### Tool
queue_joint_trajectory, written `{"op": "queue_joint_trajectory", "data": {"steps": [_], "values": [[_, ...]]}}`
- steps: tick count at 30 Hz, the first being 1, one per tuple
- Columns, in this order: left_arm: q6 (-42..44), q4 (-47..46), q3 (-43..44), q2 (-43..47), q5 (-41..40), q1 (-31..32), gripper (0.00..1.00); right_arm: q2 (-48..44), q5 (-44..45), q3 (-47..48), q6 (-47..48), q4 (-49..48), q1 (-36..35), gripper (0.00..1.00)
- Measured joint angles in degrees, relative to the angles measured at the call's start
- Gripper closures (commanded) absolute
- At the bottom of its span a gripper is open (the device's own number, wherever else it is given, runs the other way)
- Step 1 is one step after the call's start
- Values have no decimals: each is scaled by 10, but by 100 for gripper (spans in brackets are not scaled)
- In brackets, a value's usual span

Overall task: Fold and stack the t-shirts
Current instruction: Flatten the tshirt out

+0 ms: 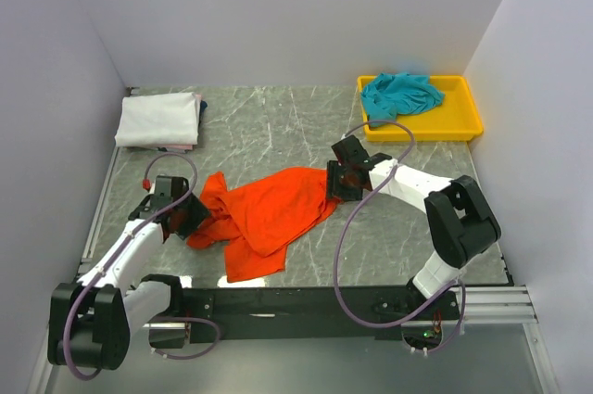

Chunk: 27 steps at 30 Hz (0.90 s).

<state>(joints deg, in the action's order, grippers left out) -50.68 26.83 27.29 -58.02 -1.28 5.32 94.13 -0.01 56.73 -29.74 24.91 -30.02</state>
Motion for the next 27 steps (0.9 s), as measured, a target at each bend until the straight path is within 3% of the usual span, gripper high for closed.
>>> {"op": "queue_joint_trajectory", "data": {"steps": [2, 6, 7, 17, 19, 21, 23, 24, 27], "values": [[-3, -6, -3, -5, 0, 0, 43, 0, 5, 2, 3, 0, 0, 45], [-12, -16, -14, -17, 2, 0, 65, 1, 11, 5, 10, 1, 0, 60], [-12, -19, -17, -19, 4, 0, 67, 1, 12, 5, 12, 1, 0, 61], [-14, -62, -25, -42, 32, 0, 68, 22, 6, 5, 21, 2, 3, 58], [-15, -69, -26, -45, 37, 0, 81, 31, 4, 5, 23, 2, 3, 60], [-14, -75, -29, -47, 42, 0, 98, 35, 4, 6, 26, 2, 3, 68], [-13, -82, -33, -47, 50, 0, 100, 35, 4, 6, 28, 1, 4, 74], [-12, -86, -34, -45, 53, 0, 100, 36, 4, 6, 29, 2, 4, 84], [-11, -87, -36, -34, 59, 0, 100, 36, 4, 13, 32, 10, 8, 100]]}}
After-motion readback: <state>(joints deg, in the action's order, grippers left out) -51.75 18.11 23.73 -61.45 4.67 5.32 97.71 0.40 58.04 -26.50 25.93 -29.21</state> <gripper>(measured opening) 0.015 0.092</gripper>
